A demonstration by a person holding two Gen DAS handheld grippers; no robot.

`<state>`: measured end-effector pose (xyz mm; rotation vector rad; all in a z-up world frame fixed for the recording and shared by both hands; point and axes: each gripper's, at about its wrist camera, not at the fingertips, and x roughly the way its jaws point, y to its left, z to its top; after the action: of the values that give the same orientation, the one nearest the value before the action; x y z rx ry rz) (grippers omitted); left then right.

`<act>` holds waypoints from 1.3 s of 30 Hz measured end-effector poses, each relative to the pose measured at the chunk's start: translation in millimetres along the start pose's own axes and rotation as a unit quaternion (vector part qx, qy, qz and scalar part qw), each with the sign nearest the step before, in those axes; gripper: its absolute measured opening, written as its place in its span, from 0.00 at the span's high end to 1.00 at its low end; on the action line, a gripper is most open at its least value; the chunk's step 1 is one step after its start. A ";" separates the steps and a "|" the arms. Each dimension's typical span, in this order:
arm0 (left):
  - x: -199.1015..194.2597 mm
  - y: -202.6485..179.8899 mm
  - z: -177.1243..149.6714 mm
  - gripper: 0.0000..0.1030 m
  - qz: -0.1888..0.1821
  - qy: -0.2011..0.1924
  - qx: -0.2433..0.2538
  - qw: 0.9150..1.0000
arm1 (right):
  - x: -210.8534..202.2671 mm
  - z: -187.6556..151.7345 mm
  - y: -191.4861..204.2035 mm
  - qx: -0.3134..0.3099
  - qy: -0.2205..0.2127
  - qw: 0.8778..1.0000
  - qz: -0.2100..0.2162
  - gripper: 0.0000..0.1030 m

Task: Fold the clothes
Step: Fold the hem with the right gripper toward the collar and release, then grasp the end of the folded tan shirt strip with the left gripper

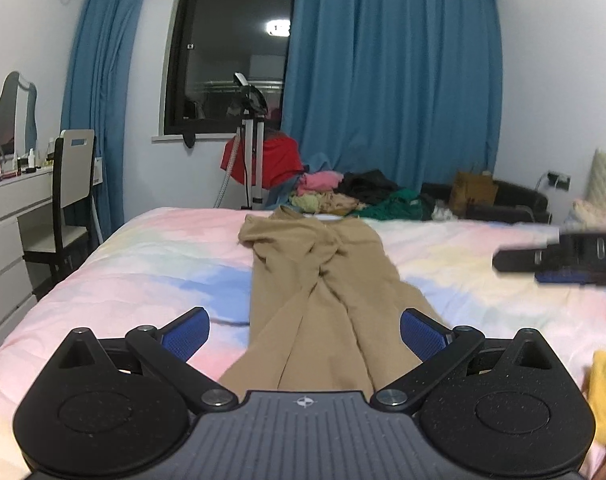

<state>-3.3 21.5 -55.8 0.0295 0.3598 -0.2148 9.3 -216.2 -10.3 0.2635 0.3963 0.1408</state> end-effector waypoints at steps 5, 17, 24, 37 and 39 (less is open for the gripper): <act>15.4 16.2 -3.3 0.01 0.007 0.046 -0.060 0.997 | -5.8 -2.7 -7.9 0.009 -0.004 1.000 -0.004 0.21; 38.6 123.9 -28.2 0.01 0.055 0.150 -0.337 0.928 | -2.7 -8.3 -33.4 0.072 0.021 0.997 0.001 0.21; 37.0 151.9 -52.3 0.07 0.066 0.176 -0.418 0.889 | 9.4 -14.9 -40.0 0.100 0.054 0.993 0.008 0.21; 31.5 95.2 -31.9 0.94 0.045 0.174 -0.255 0.950 | 15.6 -19.8 -52.0 0.130 0.083 0.988 -0.007 0.21; 19.9 72.3 -20.6 0.95 0.036 0.143 -0.179 0.973 | 14.4 -19.5 -56.6 0.137 0.083 0.987 -0.010 0.21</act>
<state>23.2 89.5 -82.8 -0.2855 0.6798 -0.0699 19.5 -263.2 -48.8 0.5204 0.5842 0.0877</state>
